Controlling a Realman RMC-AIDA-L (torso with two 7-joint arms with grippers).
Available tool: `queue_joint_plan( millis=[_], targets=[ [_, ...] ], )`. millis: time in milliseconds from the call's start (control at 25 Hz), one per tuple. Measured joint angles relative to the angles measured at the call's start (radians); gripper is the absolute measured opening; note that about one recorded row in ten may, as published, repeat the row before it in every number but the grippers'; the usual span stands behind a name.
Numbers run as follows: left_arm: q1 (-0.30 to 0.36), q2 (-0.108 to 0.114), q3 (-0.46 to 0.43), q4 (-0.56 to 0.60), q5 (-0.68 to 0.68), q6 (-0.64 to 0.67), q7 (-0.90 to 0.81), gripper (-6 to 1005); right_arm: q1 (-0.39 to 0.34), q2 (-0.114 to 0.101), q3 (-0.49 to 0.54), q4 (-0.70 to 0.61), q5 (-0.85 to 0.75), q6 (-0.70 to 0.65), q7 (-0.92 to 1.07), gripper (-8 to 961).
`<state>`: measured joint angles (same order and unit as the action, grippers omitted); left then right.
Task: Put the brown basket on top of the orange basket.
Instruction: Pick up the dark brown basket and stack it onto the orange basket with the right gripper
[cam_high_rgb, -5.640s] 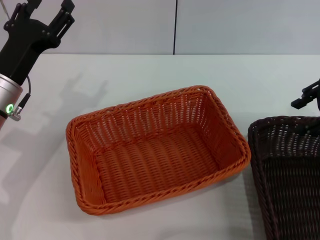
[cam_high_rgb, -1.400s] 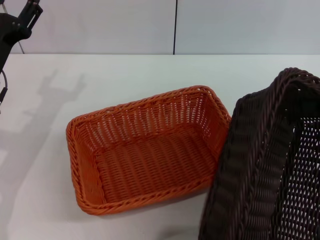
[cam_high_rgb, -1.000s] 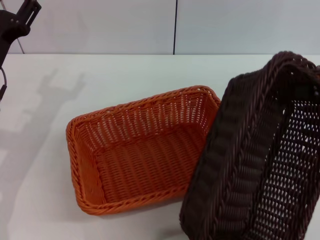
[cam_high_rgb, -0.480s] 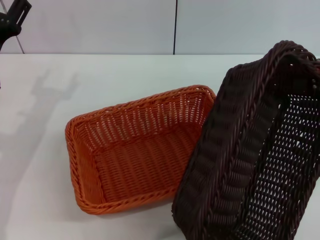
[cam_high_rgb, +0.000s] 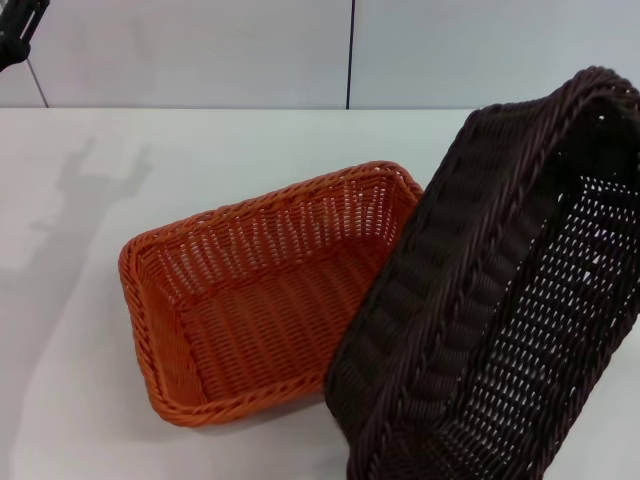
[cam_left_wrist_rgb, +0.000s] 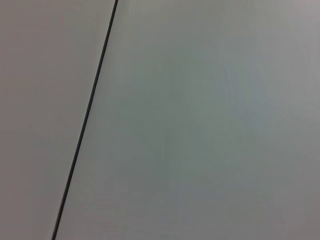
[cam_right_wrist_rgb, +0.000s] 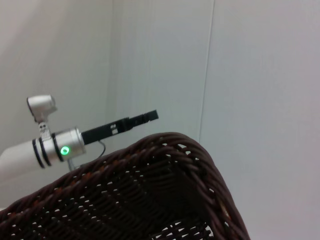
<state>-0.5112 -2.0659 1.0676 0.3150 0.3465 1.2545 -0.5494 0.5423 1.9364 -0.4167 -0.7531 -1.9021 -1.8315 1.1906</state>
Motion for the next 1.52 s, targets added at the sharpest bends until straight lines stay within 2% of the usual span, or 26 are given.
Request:
queue_joint_plan(
  millis=[160, 720, 920, 960, 1520],
  targets=[
    [0.0, -0.002, 0.0, -0.002, -0.001, 0.003, 0.0, 834, -0.002, 0.009, 0.012, 0.009, 0.016, 0.001, 0.0, 159],
    [-0.013, -0.004, 0.007, -0.028, 0.0, -0.003, 0.009, 834, 0.034, 0.013, 0.026, 0.1, 0.102, 0.04, 0.0, 158],
    [-0.021, -0.004, 0.007, -0.028, 0.0, -0.003, 0.009, 834, 0.048, 0.031, 0.028, 0.107, 0.114, 0.06, 0.0, 158],
    [-0.025, -0.002, 0.006, -0.03, 0.0, -0.007, 0.009, 834, 0.05, 0.043, 0.028, 0.108, 0.128, 0.074, 0.0, 158],
    [-0.026, 0.0, -0.001, -0.03, 0.0, -0.007, 0.01, 834, 0.031, 0.063, 0.028, 0.186, 0.269, 0.12, -0.03, 159]
  ],
)
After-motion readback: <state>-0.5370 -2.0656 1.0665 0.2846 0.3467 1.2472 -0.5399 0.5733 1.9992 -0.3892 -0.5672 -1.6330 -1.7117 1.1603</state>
